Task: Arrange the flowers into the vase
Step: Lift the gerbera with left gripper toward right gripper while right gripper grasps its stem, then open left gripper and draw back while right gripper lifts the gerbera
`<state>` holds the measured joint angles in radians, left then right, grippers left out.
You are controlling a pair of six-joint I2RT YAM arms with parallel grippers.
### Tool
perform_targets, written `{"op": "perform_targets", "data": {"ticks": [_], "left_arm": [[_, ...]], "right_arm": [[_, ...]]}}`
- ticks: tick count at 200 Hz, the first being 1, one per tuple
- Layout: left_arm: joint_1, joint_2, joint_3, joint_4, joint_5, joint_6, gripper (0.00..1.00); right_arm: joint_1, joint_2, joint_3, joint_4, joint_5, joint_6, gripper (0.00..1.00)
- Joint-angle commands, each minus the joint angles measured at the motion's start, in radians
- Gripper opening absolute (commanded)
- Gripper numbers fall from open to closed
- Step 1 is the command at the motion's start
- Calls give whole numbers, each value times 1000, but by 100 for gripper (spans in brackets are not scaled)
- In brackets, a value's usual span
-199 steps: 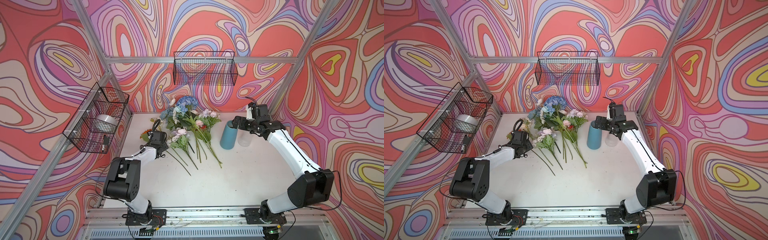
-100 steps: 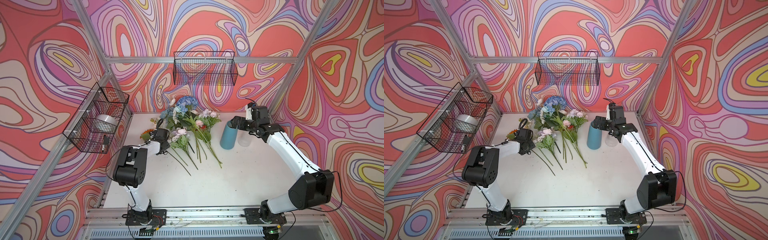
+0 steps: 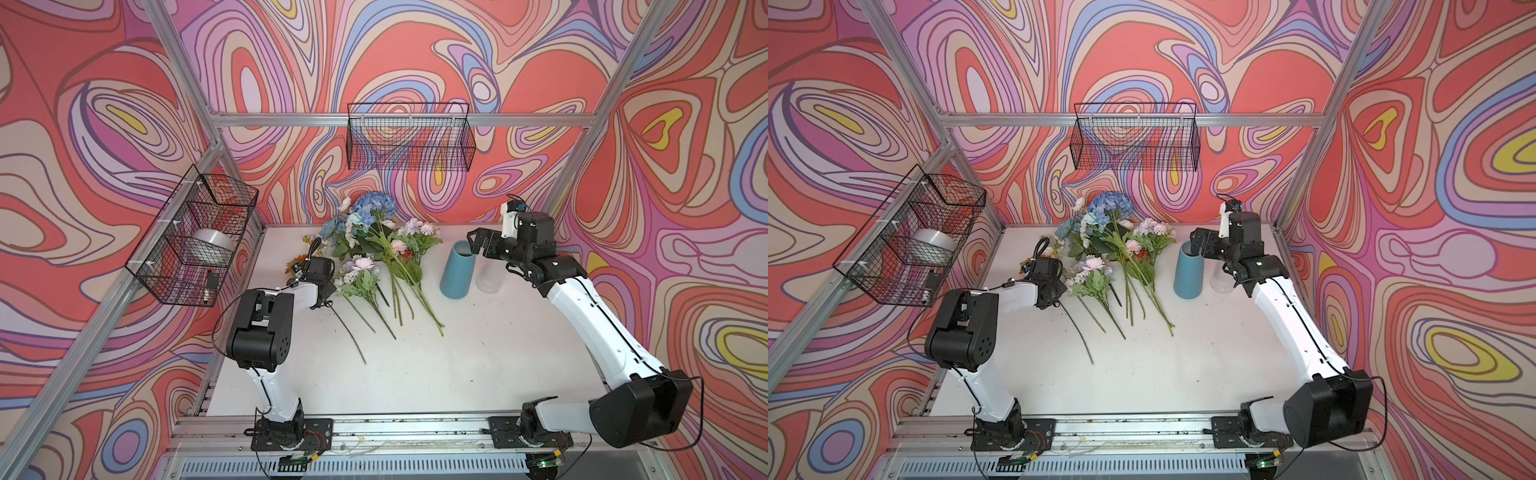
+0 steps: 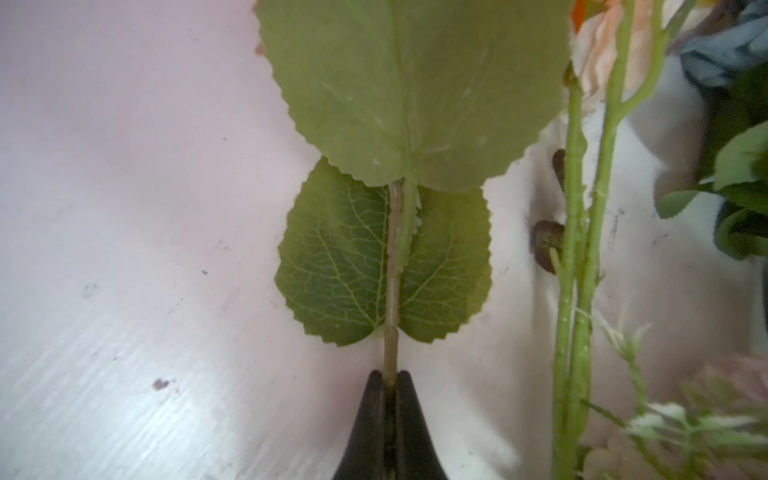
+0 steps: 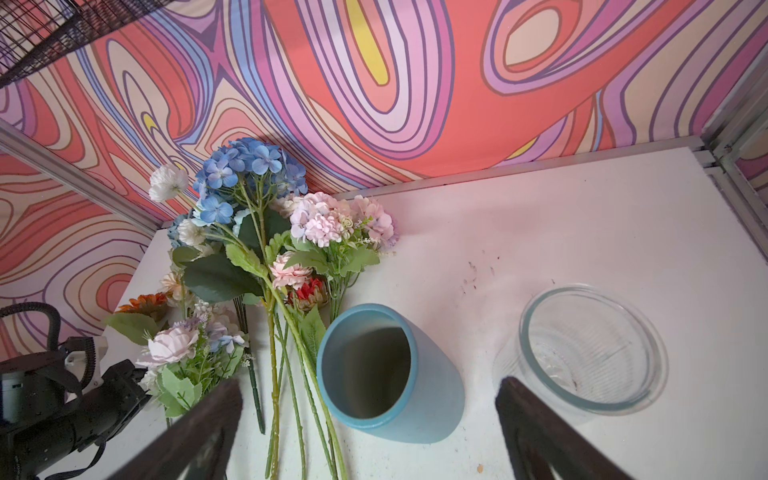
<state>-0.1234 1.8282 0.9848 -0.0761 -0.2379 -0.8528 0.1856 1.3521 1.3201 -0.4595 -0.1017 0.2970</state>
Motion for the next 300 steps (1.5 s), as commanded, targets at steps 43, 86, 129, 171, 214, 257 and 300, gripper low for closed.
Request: {"op": "perform_targets", "data": {"ticks": [43,86,129,171,214,257,300], "left_arm": [[3,-311,-57,-46,-76,52,0],[-132,-584,-73,174,-89,273,0],[-328,-673,-73,488,-68,499,0],[-424,-656,-78,716,36,572,0],[-462,-650,-79,772,84,517,0],[-488,-643,-104,806,106,451,0],[-489,-640,-104,795,130,433,0]], "right_arm": [[28,-1,-25,145,-229,-21,94],[164,49,34,182,-342,-67,59],[362,112,96,229,-433,-103,57],[464,168,110,303,-498,-81,57],[499,224,76,409,-512,-42,54],[505,285,86,456,-515,-31,28],[505,297,88,442,-502,-44,0]]}}
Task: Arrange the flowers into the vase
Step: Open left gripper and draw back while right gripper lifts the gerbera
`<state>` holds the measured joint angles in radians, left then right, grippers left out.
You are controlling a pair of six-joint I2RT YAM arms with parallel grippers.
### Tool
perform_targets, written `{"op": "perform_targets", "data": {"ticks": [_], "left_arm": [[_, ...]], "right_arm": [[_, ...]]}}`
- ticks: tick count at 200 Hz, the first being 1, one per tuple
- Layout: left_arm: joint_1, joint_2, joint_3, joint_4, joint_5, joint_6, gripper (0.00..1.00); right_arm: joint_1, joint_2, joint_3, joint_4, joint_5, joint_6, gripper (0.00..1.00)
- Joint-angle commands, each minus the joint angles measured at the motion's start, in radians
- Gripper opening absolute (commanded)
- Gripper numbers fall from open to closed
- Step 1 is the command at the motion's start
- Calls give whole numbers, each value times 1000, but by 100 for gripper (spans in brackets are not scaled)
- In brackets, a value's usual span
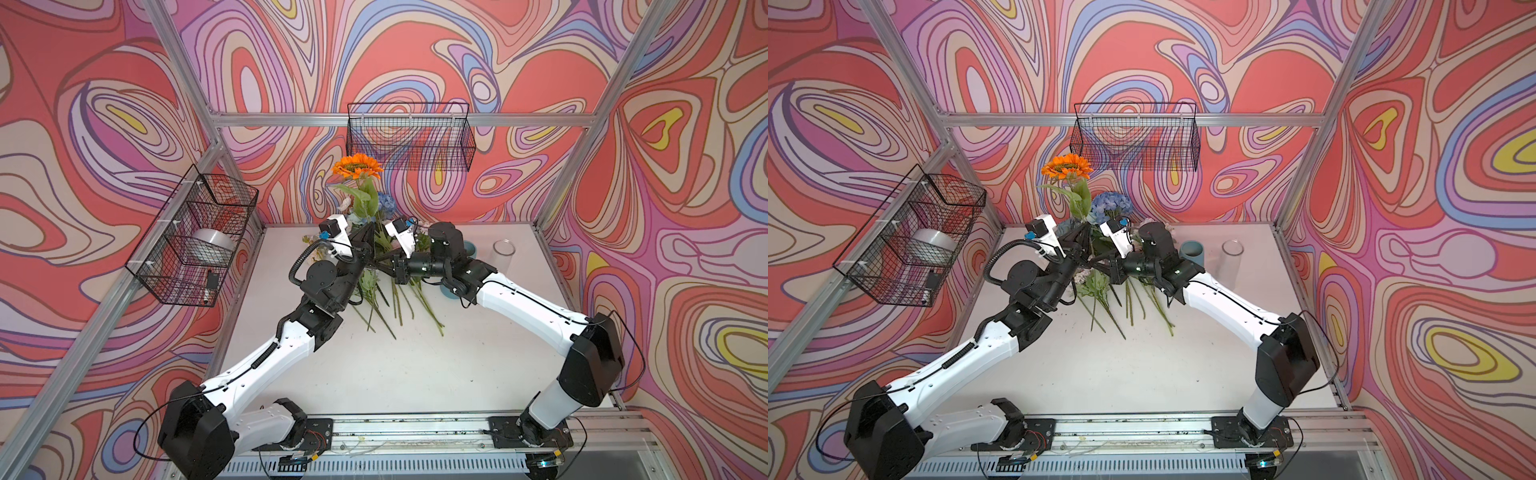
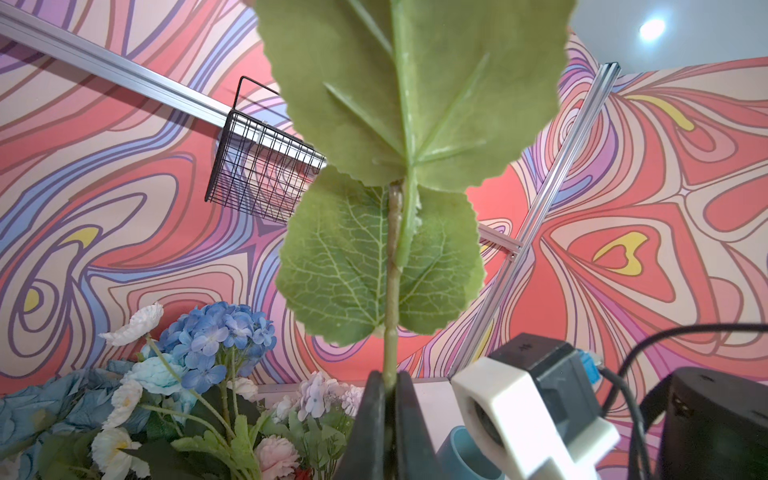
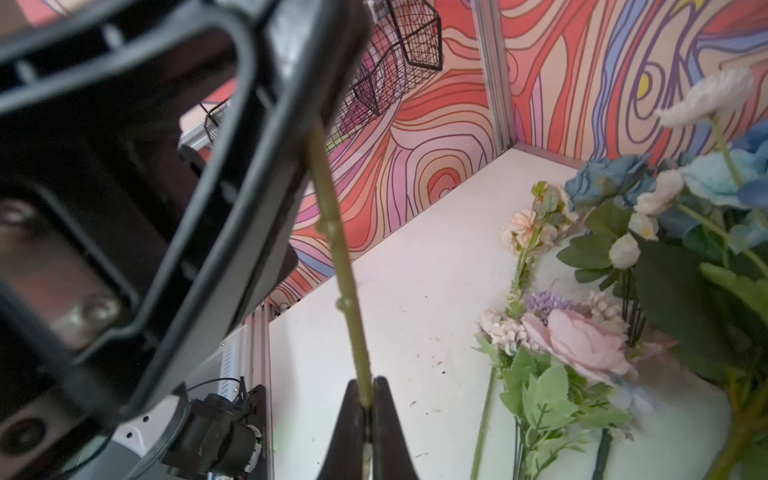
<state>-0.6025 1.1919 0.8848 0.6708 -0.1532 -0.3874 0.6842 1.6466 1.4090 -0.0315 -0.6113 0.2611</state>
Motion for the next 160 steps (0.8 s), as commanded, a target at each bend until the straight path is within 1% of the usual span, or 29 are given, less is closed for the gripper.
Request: {"op": "perform_targets", "data": {"ticks": [1,29,30,35,36,37,38,47,48,50,72,83,95,109,137,160], "left_arm": [[-11,-3,-4,47,46,-32,0],[-11,-15,3,24,63,-38,0],[-11,-16,4,23,64,-38,2],[-11,-19,6,12,68,-41,27],[-11,-19,6,9,67,-42,30],[-11,-20,7,8,68,-43,36],[-11,-20,7,6,68,-45,39],[-10,-28,3,-3,70,-59,94],[-10,-29,2,-4,70,-60,97],[-11,-31,0,-5,70,-64,99],[-11,-73,-44,-17,76,-67,100],[-11,-103,-77,-43,57,-59,100],[-11,-138,-119,-94,-17,-71,100],[-6,-175,-174,-153,-103,-82,100],[8,-216,-276,-228,-210,-115,100],[23,-214,-318,-278,-226,-179,100]], "right_arm": [[6,3,-1,14,11,-9,0],[7,-4,-13,-4,67,-38,0],[7,-4,-14,-4,68,-38,0],[6,-4,-16,-9,78,-44,0],[7,-4,-16,-8,81,-44,0],[7,-5,-17,-9,81,-45,0],[6,-5,-17,-10,84,-45,0],[6,-9,-24,-11,102,-50,0],[7,-10,-25,-11,104,-50,0],[6,-12,-26,-10,110,-52,0],[6,-29,-37,-54,229,-88,0],[4,-39,-40,-87,323,-108,0],[-3,-58,-44,-124,421,-125,0],[-26,-87,-49,-155,506,-137,0],[-111,-168,-52,-181,576,-138,0],[-191,-224,-18,-201,609,-146,0]]}}
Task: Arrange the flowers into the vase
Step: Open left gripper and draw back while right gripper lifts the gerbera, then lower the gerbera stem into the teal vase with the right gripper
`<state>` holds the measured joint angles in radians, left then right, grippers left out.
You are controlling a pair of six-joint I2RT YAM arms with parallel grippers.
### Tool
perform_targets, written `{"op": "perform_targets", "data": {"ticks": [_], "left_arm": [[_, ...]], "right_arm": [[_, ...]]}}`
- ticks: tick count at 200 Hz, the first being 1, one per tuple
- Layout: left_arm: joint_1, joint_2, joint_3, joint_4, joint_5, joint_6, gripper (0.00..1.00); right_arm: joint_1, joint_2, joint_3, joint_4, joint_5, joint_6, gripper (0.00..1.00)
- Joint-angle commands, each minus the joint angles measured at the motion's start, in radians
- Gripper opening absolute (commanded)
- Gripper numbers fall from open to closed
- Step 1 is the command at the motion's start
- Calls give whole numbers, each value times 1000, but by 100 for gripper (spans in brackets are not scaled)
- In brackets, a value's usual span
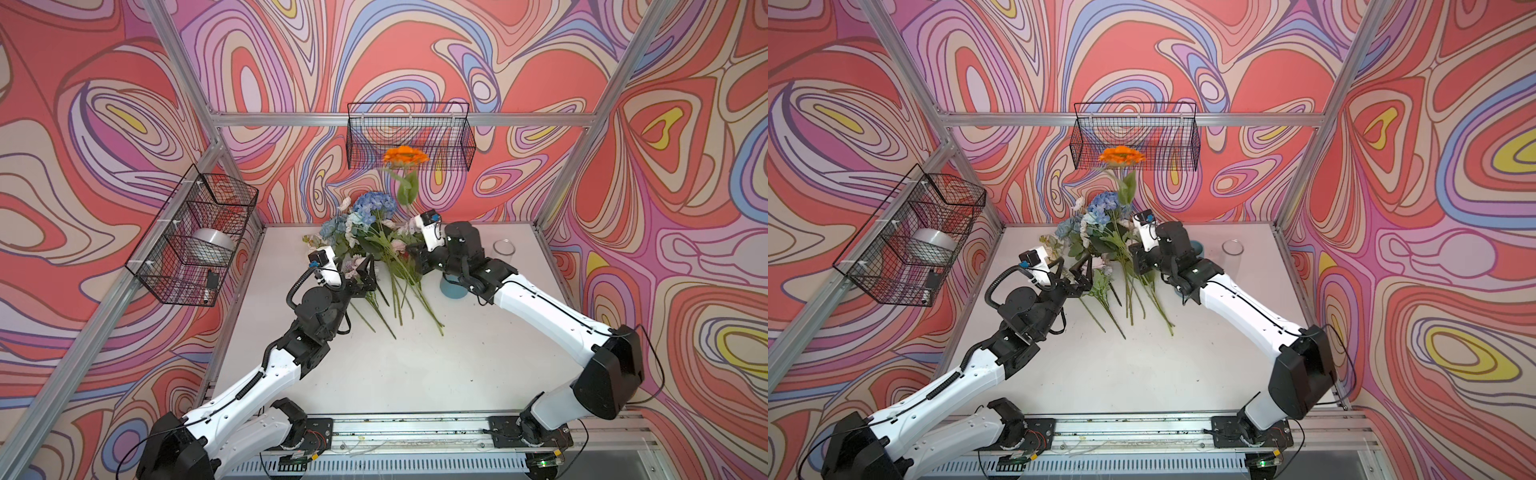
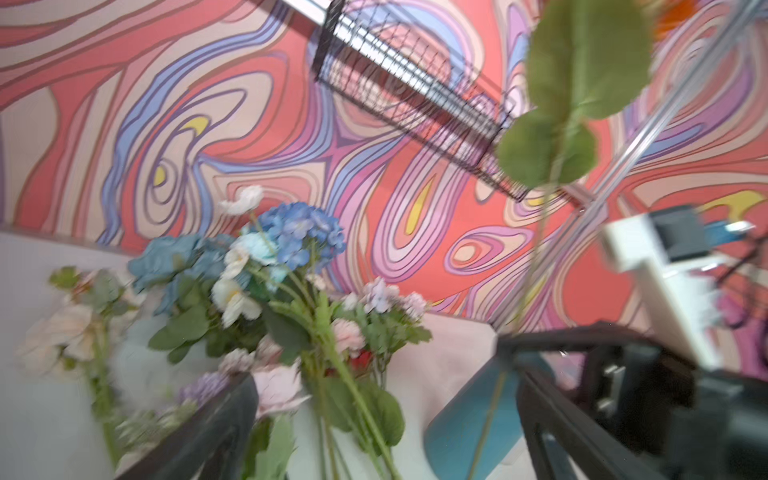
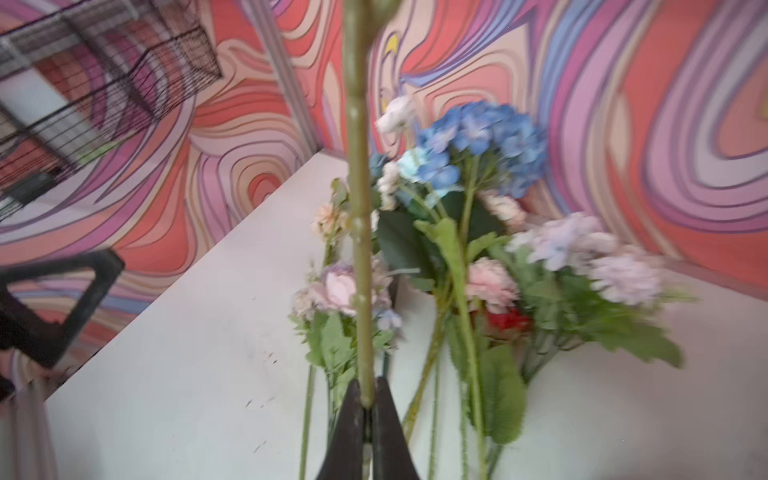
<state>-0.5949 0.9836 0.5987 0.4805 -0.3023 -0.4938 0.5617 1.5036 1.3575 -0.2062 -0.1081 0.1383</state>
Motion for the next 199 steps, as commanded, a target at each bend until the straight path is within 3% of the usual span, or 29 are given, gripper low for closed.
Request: {"op": "perform_targets", "data": {"ticks": [1,46,76,199], "left_arm": [[15,-5,-33,-88,-78,-73,100],[21,42,-35,-95,-80,-95,100],[24,77,-26,-90,-52,-101,100],[32,145,5,-100,17,-119,100]], "right_arm": [[-73,-83,36,-27,105,-23,0],[-134,-102,163,-64,287,-110,0],[-150,-95,155,16,400,-179,0],[-169,-115,21,87,483,-199,0]]}}
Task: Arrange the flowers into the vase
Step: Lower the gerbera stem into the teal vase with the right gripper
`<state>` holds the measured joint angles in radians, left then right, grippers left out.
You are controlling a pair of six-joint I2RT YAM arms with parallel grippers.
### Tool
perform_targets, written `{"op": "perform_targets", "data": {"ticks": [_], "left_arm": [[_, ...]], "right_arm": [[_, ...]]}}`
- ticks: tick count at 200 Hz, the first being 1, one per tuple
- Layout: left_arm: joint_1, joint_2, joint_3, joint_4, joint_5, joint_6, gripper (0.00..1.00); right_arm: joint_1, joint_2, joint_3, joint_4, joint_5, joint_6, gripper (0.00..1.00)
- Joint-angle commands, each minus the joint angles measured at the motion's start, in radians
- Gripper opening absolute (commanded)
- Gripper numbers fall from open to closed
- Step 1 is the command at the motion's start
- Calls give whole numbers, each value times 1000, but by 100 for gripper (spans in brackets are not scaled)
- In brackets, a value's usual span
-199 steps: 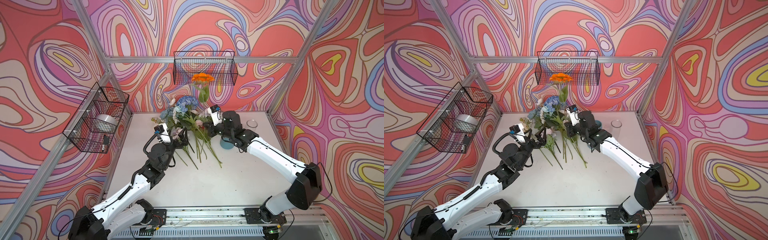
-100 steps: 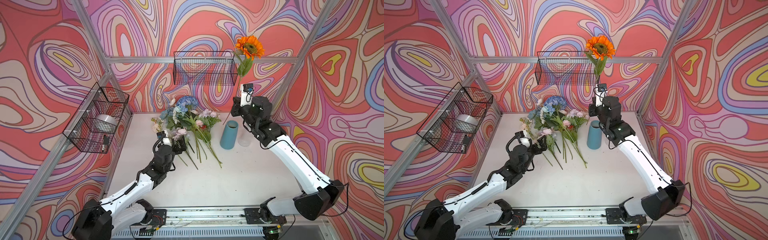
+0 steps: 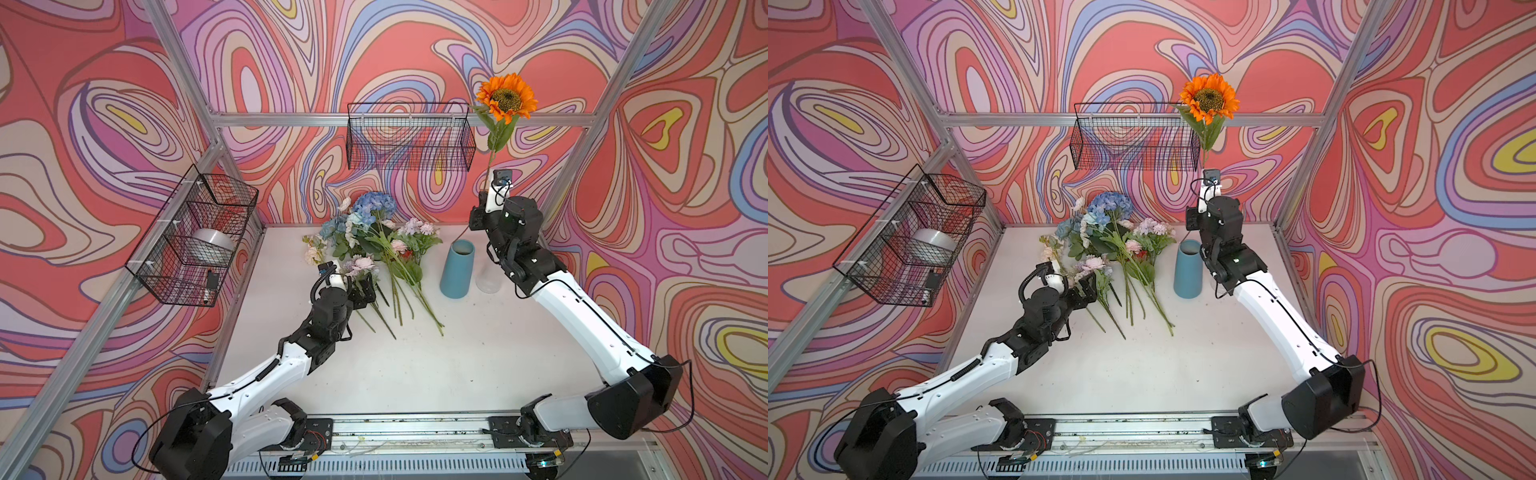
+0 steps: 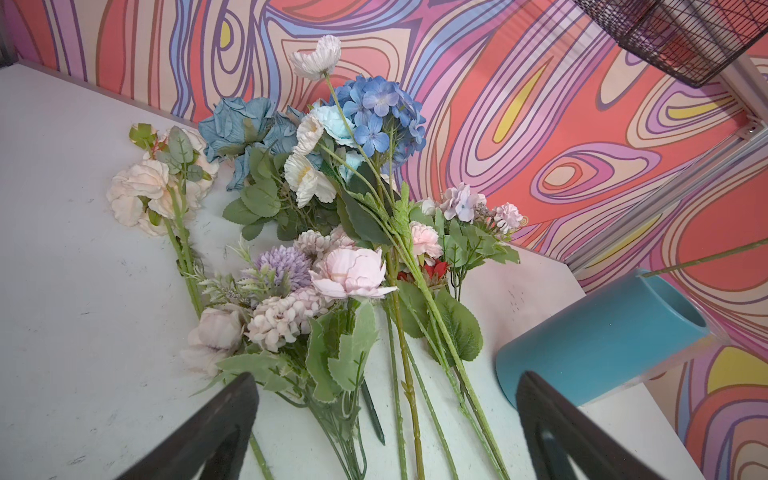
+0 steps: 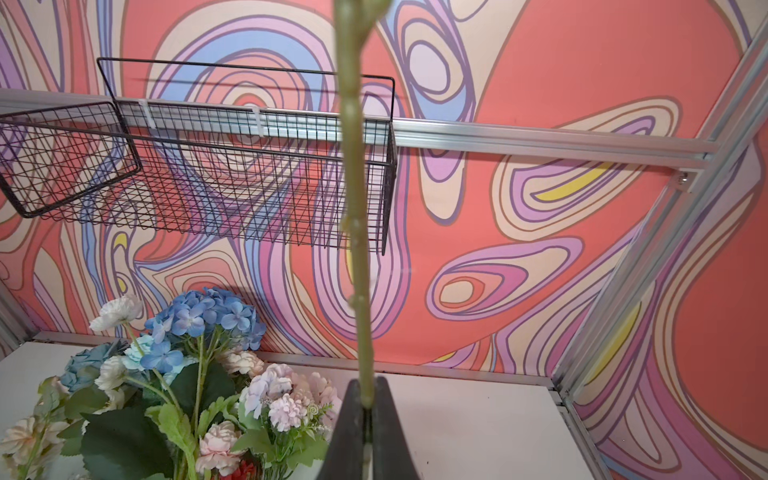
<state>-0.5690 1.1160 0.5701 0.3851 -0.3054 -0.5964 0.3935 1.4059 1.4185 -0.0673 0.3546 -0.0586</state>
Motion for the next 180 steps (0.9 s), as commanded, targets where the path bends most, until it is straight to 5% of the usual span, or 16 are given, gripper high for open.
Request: {"op": "perform_targets", "data": {"ticks": [1,127,180], "left_arm": [[6,14,34,-5,20,-17,100],[12,48,62,-9,46,-15,100],[110,-12,7,-74,110,-83,99]], "right_arm": [[-1,-18,-41,-51,20,-3,0],[-5,-37,-90,-31,-8,19,0],[-10,65,-160,-48,-75,113,0]]}}
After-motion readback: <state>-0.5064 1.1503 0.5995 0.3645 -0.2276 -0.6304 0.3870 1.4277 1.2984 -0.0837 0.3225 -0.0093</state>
